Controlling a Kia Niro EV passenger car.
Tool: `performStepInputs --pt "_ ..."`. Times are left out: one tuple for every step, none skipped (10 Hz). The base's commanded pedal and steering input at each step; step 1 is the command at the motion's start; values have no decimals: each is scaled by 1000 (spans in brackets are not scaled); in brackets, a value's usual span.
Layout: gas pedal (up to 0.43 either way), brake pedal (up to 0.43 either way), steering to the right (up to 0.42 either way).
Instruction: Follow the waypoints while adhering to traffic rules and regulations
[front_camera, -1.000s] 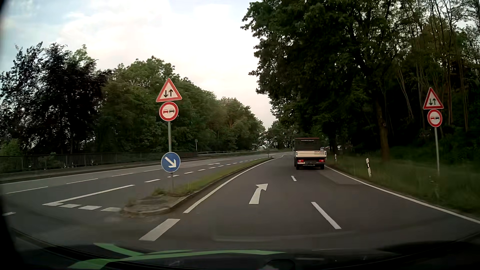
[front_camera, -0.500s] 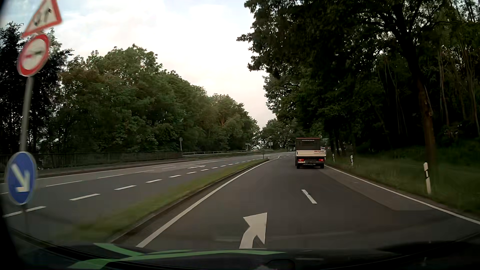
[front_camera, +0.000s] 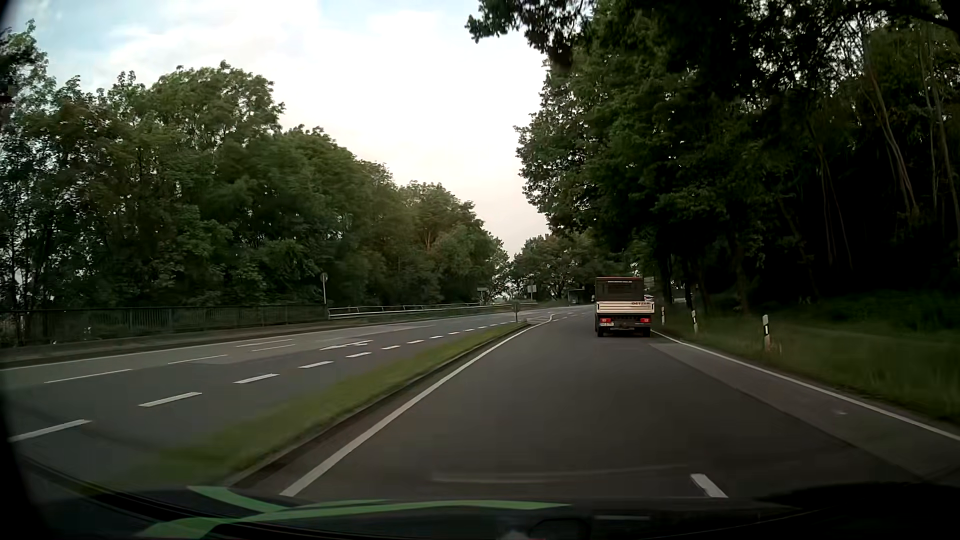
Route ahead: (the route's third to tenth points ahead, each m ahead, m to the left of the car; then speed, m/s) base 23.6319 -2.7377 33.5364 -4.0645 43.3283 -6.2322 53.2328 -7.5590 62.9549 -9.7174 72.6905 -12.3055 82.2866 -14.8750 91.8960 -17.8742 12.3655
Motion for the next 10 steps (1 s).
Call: performStepInputs --pt "39 0 11" --pt "47 0 11" --pt "59 0 12" --pt "87 0 15" --pt "87 0 18" --pt "87 0 18" --pt "87 0 18" --pt "87 0 19" --pt "87 0 20" --pt "87 0 21"
